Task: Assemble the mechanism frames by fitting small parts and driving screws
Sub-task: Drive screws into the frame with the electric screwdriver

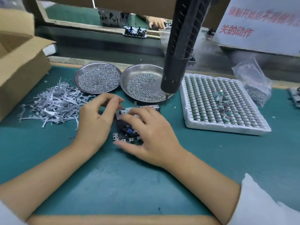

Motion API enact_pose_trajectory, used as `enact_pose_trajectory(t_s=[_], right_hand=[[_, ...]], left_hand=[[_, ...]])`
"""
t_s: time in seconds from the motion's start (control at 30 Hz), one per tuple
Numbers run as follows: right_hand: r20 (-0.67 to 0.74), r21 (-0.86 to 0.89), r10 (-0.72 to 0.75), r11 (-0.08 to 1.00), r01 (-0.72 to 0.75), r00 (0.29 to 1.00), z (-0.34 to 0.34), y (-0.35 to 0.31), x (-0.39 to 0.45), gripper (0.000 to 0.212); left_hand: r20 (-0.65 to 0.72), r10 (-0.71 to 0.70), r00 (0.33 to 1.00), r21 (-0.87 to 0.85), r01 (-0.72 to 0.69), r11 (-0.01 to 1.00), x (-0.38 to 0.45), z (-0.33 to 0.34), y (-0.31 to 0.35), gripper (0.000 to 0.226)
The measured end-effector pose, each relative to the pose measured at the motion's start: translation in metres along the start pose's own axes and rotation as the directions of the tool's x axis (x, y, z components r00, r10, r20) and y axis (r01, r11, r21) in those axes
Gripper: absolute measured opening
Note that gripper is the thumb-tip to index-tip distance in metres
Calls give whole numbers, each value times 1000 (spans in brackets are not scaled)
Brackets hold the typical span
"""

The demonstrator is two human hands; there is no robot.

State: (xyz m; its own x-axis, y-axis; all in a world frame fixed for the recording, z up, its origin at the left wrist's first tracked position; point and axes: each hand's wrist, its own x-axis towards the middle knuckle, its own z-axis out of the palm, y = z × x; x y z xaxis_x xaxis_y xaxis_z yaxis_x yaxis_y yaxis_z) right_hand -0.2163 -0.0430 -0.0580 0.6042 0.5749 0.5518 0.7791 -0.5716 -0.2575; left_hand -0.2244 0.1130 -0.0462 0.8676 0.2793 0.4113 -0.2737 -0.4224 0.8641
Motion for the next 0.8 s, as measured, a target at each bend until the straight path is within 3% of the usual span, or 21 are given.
enact_pose_trajectory(t_s=[0.1, 0.2, 0.37, 0.5, 0.63, 0.73, 0.8], right_hand=[[189, -177, 9, 984, 24, 982, 1, -12, 2, 42], [235, -238, 26, 971, 31, 972, -3, -21, -1, 31], [322, -323, 113, 947, -3, 940, -15, -39, -22, 36], [282, -383, 143, 923, -26, 949, -39, -46, -56, 31], [229, -414, 198, 906, -89, 953, -73, -29, -98, 30], [162, -488, 308, 851, -195, 938, -106, -2, -132, 22], [93, -590, 454, 742, -318, 886, -130, 21, -151, 15]], left_hand=[[-21, 20, 1000, 44, -19, 999, 3, 1, -3, 22], [-15, 106, 994, 107, -104, 989, 1, 2, -4, 22], [51, 246, 968, 193, -251, 948, -2, 1, 0, 29], [140, 331, 933, 275, -357, 893, -7, 2, 0, 41], [146, 352, 924, 290, -381, 878, -8, 3, -3, 44], [154, 366, 918, 284, -396, 873, -8, 3, -4, 44], [163, 379, 911, 293, -412, 863, -7, 3, -5, 44]])
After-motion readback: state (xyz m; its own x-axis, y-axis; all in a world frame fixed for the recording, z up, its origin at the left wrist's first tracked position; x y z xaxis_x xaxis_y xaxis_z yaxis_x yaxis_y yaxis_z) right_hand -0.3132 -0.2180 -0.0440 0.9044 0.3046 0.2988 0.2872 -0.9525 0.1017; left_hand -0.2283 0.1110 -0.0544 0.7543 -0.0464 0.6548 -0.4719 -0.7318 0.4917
